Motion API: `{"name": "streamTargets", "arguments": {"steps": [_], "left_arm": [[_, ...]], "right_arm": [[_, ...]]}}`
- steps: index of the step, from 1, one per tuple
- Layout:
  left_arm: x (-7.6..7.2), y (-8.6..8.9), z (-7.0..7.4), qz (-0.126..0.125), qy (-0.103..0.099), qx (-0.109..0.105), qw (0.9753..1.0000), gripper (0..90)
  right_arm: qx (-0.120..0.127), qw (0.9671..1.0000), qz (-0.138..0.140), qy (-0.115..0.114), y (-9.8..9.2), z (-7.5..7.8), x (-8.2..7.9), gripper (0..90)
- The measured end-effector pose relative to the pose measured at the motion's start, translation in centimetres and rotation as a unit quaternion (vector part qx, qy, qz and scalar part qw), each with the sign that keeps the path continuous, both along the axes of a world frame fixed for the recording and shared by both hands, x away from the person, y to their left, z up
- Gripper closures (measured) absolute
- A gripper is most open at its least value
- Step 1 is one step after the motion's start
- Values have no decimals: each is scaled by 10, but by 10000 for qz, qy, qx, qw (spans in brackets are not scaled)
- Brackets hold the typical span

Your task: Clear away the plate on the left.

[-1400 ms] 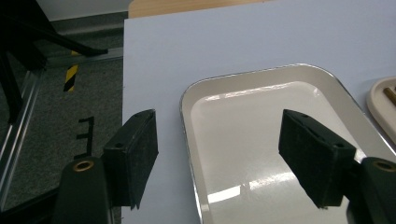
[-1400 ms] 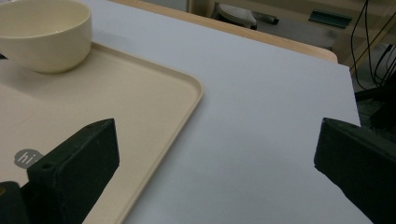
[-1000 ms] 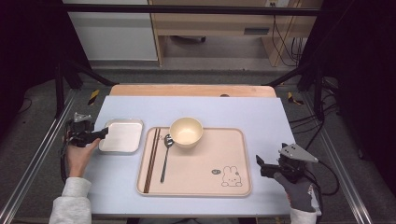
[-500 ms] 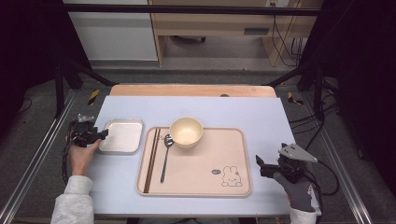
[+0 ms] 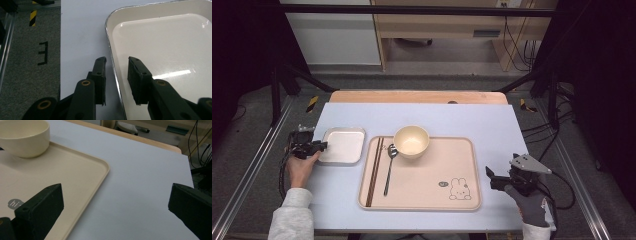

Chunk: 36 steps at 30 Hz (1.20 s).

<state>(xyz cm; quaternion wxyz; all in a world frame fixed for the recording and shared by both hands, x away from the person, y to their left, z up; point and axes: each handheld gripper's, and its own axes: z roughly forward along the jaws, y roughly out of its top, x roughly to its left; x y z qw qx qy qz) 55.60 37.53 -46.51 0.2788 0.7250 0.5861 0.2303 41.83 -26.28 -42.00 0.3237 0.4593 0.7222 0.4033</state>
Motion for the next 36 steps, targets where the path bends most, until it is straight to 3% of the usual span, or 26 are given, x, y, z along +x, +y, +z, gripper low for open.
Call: {"name": "streamTargets", "arguments": {"steps": [7, 11, 18, 23, 30, 36], "left_arm": [[0, -1, 0, 2, 8, -23, 10000, 751], [0, 2, -2, 58, 9, -219, 9997, 766], [1, 2, -1, 158, 50, -257, 9995, 808], [1, 4, -1, 235, 76, -405, 9989, 824], [0, 4, 1, 306, 17, -511, 9982, 837], [-2, 3, 9, 356, -165, -620, 9973, 858]], "right_arm": [[0, 10000, -3, 0, 0, 0, 0, 3], [-6, 10000, 3, 2, 1, 0, 0, 3], [-29, 10000, 12, -10, 1, -1, 0, 3], [-20, 10000, 9, 12, 1, -1, 1, 4], [-27, 10000, 8, -4, 0, 0, 1, 3], [-24, 10000, 4, -2, 1, -1, 1, 3]]}}
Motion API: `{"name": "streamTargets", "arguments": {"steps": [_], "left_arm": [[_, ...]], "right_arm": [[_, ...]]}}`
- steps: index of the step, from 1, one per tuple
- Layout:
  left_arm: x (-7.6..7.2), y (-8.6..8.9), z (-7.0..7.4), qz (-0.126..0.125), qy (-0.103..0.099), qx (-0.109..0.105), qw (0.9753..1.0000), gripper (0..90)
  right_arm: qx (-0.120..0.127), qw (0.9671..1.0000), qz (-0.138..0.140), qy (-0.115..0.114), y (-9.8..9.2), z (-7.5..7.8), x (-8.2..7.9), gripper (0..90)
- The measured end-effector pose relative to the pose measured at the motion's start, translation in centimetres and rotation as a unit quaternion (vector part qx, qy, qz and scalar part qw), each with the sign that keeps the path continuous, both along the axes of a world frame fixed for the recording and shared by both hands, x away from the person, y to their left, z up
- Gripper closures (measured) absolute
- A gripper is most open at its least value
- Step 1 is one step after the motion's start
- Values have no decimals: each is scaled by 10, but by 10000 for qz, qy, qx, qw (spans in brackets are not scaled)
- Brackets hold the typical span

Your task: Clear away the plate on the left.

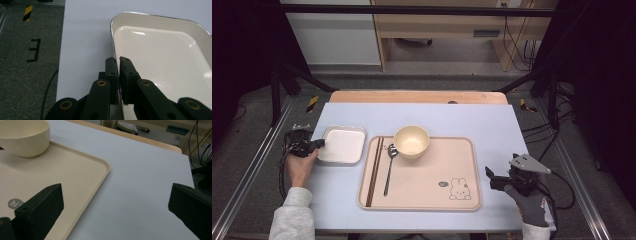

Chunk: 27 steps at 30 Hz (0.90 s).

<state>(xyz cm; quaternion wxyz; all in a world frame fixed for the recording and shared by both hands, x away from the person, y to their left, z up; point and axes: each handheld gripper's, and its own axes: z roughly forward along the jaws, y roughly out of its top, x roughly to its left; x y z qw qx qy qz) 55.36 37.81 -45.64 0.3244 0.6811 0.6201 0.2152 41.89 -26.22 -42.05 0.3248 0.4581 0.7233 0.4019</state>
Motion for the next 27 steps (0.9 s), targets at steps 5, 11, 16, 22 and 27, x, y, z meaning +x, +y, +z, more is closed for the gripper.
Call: {"name": "streamTargets", "arguments": {"steps": [5, 11, 16, 22, 27], "left_arm": [[-3, 0, 6, 47, -158, -42, 9999, 874], [-7, -2, 14, 91, -366, 24, 9993, 887], [-11, -3, 19, 78, -507, 44, 9987, 889], [-15, -6, 25, 87, -673, 211, 9975, 889], [-19, -6, 30, 106, -791, 128, 9967, 889]], "right_arm": [[8, 10000, 1, 2, 0, 0, 0, 4], [3, 10000, -1, 0, 0, 0, 0, 4], [2, 10000, -5, -2, 0, 0, 0, 3], [-4, 10000, -1, 19, 1, 0, 0, 3], [0, 10000, -7, 0, 0, 0, 0, 3]]}}
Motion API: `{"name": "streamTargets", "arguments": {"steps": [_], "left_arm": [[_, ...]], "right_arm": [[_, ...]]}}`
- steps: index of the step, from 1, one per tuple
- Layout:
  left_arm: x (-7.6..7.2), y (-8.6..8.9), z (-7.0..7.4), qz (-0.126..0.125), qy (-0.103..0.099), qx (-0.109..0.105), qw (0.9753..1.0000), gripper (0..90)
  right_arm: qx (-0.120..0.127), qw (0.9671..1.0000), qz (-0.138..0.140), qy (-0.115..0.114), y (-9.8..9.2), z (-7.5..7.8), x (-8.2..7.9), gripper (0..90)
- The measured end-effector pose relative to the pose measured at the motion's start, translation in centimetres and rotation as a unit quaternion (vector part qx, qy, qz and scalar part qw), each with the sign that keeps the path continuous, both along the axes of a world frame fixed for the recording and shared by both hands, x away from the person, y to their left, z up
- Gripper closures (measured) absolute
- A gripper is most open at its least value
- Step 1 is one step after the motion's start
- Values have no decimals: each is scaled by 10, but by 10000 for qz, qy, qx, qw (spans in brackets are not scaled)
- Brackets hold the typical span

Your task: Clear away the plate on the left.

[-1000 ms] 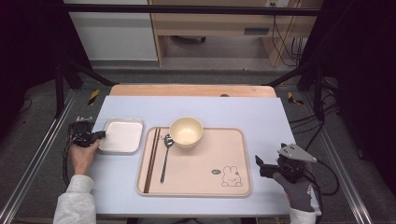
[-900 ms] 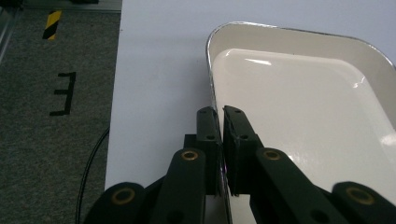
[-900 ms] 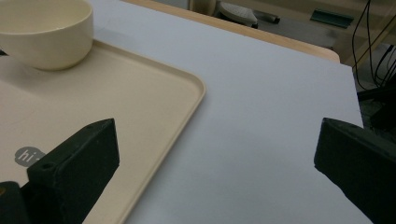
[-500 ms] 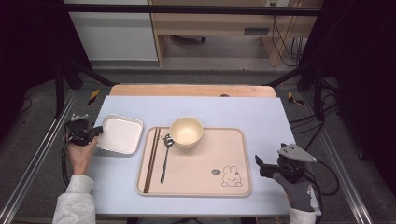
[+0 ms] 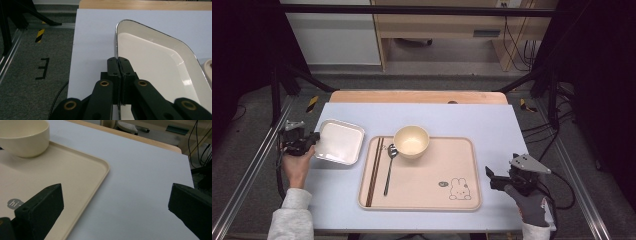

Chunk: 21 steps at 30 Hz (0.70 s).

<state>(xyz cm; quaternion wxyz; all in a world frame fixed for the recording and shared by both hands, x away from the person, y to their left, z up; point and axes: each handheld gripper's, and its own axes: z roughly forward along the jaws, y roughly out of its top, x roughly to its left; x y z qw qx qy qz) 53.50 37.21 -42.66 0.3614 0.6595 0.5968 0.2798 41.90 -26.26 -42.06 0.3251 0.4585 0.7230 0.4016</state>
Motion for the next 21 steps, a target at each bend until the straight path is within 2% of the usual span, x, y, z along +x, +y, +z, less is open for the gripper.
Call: {"name": "streamTargets", "arguments": {"steps": [9, 21], "left_arm": [[-11, -2, 16, -35, -352, -80, 9993, 889], [-30, -8, 34, -137, -763, -147, 9969, 889]], "right_arm": [[32, 10000, -3, 3, 0, 0, 0, 3], [24, 10000, -5, -4, 0, 0, -1, 3]]}}
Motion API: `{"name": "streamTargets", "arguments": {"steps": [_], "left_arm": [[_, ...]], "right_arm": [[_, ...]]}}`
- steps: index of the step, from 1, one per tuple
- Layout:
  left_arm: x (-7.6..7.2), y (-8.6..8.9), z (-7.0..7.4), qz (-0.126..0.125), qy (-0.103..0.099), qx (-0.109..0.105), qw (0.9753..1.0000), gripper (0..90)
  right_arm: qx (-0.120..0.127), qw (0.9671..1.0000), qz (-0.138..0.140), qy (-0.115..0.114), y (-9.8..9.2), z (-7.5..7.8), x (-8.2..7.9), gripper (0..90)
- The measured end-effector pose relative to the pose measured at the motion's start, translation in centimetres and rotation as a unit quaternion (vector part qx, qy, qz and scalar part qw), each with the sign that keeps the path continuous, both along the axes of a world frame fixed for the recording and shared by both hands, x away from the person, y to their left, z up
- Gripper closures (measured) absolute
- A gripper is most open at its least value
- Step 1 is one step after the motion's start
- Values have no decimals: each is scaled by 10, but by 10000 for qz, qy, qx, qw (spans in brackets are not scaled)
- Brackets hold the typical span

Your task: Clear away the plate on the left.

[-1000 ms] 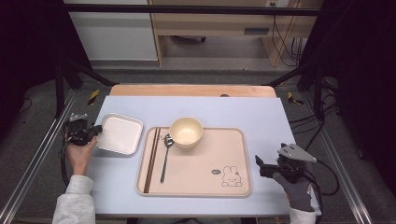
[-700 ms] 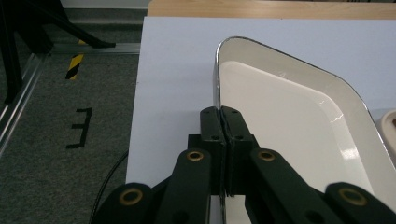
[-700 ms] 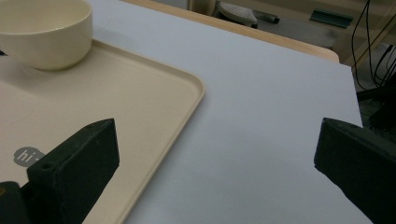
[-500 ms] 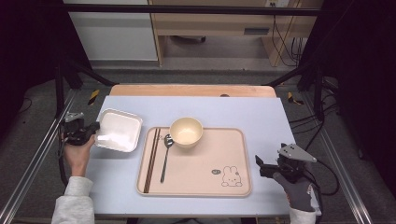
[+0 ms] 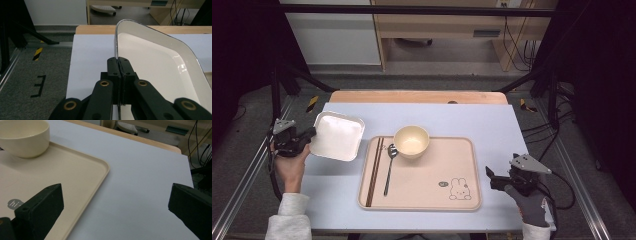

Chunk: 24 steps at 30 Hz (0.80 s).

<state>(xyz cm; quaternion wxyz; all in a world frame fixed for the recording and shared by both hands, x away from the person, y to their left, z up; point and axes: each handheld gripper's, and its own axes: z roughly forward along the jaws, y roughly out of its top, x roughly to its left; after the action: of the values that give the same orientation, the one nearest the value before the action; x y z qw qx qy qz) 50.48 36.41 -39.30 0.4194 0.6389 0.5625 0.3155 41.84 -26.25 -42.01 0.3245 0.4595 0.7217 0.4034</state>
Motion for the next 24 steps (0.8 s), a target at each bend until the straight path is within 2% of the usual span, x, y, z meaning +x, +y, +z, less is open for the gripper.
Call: {"name": "streamTargets", "arguments": {"steps": [7, 12, 14, 22, 24], "left_arm": [[-14, -8, 11, -99, -285, -20, 9995, 889], [-23, -15, 17, -202, -411, -34, 9989, 890], [-27, -18, 19, -249, -490, -73, 9985, 889], [-43, -29, 26, -438, -755, 5, 9962, 890], [-45, -31, 25, -508, -766, -9, 9958, 889]], "right_arm": [[-11, 10000, 3, -26, 0, 1, 0, 3], [-17, 10000, 2, -26, -1, 1, 0, 3], [-16, 10000, 1, -22, 0, 1, 0, 3], [8, 10000, 2, -21, -1, 1, -1, 3], [5, 10000, 3, -18, -1, 1, -1, 3]]}}
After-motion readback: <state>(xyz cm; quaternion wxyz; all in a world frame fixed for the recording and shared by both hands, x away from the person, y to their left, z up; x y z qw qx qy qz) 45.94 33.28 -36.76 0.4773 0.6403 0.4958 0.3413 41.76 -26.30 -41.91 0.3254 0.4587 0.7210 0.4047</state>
